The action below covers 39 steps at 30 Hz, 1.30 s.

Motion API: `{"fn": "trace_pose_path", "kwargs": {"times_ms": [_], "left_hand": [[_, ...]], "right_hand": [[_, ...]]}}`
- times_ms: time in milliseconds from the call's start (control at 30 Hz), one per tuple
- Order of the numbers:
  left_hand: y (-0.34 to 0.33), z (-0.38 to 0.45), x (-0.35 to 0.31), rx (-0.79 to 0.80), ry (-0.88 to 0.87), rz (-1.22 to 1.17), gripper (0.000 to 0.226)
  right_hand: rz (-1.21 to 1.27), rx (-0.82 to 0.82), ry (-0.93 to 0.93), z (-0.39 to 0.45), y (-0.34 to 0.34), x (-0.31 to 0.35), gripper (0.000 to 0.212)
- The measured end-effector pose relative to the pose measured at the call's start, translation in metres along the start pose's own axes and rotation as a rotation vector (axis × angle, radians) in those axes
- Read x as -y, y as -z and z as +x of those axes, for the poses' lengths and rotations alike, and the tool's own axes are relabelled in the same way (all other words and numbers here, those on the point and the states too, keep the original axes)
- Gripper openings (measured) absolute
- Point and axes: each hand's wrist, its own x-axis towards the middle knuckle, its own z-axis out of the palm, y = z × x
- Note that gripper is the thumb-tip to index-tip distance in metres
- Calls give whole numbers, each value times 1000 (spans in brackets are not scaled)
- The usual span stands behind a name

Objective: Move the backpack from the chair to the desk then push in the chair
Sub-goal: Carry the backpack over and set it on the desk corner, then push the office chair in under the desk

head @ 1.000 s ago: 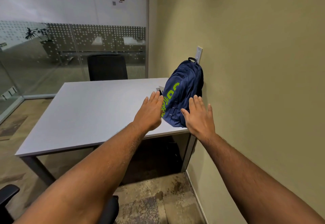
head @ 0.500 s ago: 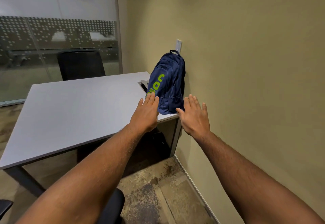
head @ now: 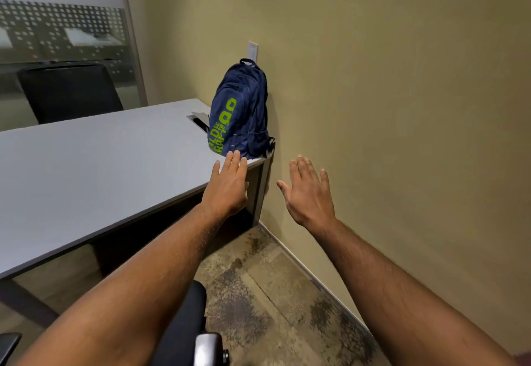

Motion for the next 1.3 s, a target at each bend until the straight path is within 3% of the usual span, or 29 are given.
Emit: {"fn": "trace_pose_path", "kwargs": {"times_ms": [400,867,1300], "left_hand": [[28,-94,28,3,-26,35,66],[69,-292,60,26,-55,13,67],[122,-374,125,-22,-91,13,69]], "right_hand": [[7,21,-54,-90,19,53,69],[29,59,-77,-250,31,149,70],[-1,33,-106,-312,74,251,70]]}}
